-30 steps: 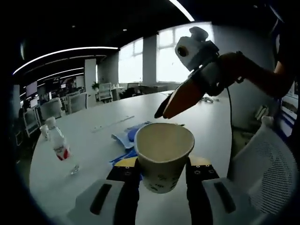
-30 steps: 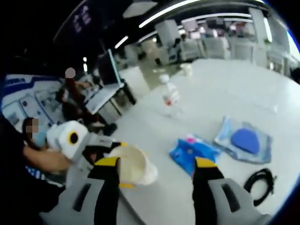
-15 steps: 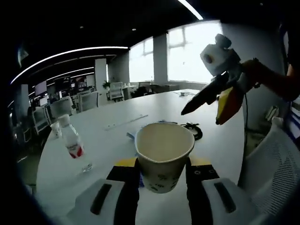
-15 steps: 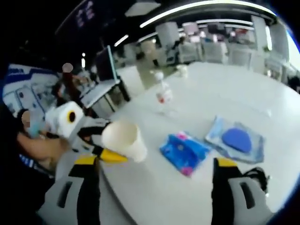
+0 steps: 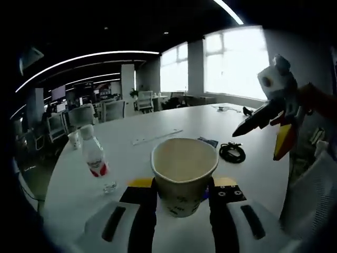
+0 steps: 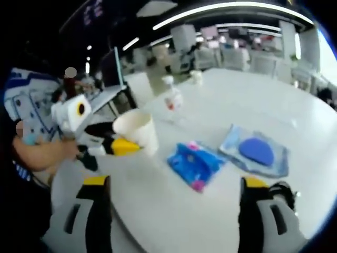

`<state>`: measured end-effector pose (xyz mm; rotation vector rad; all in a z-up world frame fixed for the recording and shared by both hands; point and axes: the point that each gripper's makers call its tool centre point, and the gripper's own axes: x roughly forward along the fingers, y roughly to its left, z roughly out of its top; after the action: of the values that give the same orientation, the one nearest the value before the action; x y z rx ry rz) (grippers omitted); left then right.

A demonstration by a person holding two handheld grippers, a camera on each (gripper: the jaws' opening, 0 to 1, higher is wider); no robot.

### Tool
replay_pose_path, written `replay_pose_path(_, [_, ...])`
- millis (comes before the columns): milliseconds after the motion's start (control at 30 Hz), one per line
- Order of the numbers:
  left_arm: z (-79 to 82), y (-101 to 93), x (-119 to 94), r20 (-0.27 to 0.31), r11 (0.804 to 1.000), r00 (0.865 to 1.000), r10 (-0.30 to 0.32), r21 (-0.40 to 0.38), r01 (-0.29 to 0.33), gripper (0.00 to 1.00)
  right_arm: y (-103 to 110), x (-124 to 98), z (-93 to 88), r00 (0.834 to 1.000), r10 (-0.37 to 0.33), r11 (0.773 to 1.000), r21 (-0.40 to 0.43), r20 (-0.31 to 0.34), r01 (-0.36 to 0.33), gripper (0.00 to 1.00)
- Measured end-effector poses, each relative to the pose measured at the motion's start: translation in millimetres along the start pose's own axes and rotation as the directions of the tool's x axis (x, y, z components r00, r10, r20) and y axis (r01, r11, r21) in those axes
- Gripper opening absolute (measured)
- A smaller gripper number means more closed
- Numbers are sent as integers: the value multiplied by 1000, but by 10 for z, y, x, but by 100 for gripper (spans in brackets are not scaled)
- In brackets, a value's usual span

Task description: Arrange the tabletop items into an orderly group along one side of the table until the central work area is clear of visible clutter.

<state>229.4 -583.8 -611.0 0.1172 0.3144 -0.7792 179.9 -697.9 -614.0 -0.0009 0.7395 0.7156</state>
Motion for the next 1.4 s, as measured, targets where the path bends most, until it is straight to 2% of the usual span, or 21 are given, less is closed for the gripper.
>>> replay_pose_path(300, [144, 186, 240, 32, 999, 999, 31, -22, -30, 36, -39, 81, -160, 1000, 6, 999, 40, -22, -5, 94])
replay_pose_path(467, [189, 280, 395, 46, 999, 998, 46, -23, -45, 36, -64, 126, -182, 1000, 11, 999, 47, -20, -10, 92])
replay_pose_path(767, [147, 419, 591, 41, 997, 997, 68, -36, -66, 37, -203, 227, -208, 1000, -3, 996, 89, -9, 4, 90])
replay_pose_path(1033, [86, 586, 831, 40, 995, 996, 81, -59, -79, 37, -398, 349, -289, 999, -48, 995, 83, 1, 48, 85])
replay_pose_path(1400, [12, 754, 1214, 47, 994, 995, 88, -69, -84, 37, -520, 528, -419, 999, -42, 986, 160, 11, 39, 83])
